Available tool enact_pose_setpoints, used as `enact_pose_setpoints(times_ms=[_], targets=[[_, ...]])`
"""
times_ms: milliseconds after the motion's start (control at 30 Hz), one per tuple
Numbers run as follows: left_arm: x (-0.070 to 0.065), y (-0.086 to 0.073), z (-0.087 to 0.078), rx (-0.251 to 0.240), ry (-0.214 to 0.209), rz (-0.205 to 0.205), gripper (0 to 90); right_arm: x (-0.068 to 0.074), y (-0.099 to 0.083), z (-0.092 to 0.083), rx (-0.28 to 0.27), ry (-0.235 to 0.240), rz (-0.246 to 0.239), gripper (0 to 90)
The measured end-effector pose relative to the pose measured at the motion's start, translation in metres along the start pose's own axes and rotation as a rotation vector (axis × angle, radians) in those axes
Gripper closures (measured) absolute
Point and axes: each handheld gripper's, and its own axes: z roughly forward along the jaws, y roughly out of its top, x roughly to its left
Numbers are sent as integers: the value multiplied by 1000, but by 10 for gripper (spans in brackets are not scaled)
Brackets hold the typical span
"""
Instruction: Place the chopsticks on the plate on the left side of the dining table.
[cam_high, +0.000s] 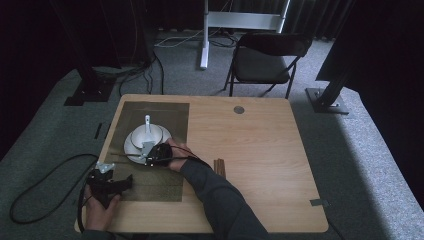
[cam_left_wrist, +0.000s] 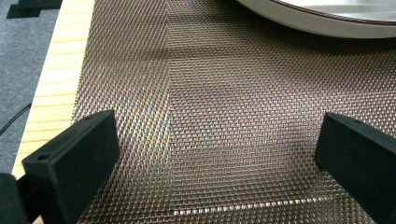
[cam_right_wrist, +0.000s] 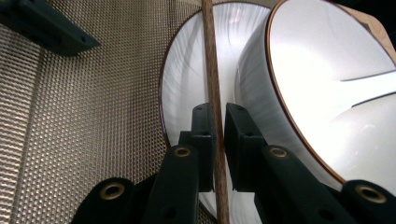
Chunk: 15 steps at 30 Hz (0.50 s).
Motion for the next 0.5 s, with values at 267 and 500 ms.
enact_pose_setpoints(times_ms=[267, 500], targets=[[0, 0, 0, 0, 0, 0, 2, -2, -2, -2, 11, -5, 0, 838], [0, 0, 0, -1, 0, -1, 2, -3, -5, -2, 14, -17, 3, 829]])
